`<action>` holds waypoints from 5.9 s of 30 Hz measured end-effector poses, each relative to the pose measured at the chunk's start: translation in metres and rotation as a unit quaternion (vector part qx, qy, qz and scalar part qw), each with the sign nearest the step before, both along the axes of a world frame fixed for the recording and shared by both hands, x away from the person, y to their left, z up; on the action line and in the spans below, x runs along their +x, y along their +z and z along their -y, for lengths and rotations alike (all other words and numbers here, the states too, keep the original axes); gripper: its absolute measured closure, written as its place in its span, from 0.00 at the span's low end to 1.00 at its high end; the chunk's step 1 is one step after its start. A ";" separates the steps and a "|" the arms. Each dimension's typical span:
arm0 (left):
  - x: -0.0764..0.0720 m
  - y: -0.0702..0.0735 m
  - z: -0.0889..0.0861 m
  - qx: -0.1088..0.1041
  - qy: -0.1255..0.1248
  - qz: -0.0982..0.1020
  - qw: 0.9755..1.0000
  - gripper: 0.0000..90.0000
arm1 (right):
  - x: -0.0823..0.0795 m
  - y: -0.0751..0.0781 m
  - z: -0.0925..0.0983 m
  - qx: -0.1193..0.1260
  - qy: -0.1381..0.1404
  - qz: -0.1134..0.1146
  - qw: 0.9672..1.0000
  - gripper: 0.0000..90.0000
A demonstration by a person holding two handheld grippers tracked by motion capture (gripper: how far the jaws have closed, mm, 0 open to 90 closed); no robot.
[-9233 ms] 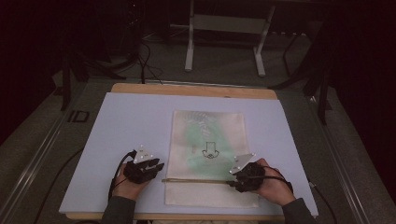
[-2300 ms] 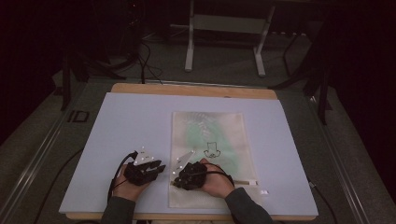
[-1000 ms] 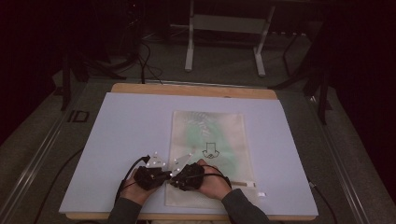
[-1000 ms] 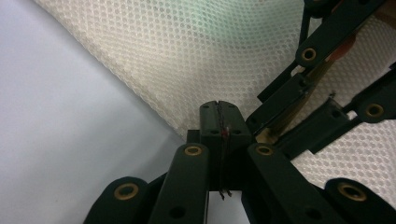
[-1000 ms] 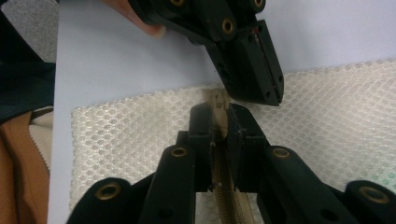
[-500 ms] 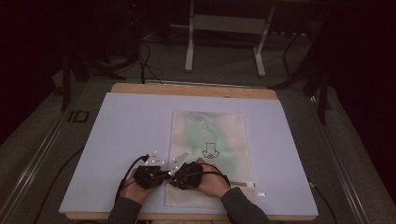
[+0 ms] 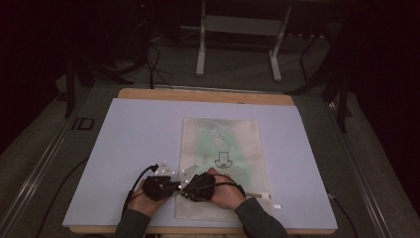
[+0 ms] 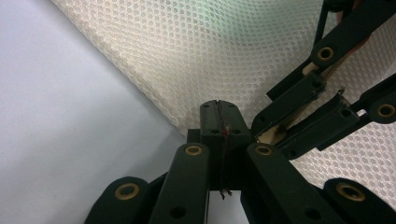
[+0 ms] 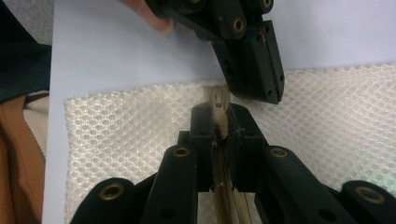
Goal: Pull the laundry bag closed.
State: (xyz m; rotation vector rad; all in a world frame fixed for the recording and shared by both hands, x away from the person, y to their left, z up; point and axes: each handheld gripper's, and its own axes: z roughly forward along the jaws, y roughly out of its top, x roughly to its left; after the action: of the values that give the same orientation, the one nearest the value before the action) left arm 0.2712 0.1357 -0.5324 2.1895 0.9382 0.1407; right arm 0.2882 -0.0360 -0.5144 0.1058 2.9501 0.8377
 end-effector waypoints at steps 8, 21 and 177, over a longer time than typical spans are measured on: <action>0.000 0.000 0.001 0.004 -0.001 0.002 1.000 1.00 | -0.003 0.001 0.000 -0.008 0.004 0.013 1.000 0.92; -0.001 0.001 0.001 0.007 0.000 0.003 1.000 1.00 | -0.004 0.003 0.008 -0.028 0.009 0.019 0.999 0.92; 0.000 0.001 0.001 0.008 0.000 0.000 1.000 1.00 | -0.011 0.030 0.087 -0.073 -0.013 0.031 0.997 0.92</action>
State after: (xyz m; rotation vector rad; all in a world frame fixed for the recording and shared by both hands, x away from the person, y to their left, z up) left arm 0.2710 0.1343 -0.5314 2.2044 0.9407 0.1507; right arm 0.2776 -0.1234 -0.4846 0.1068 2.9332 0.6086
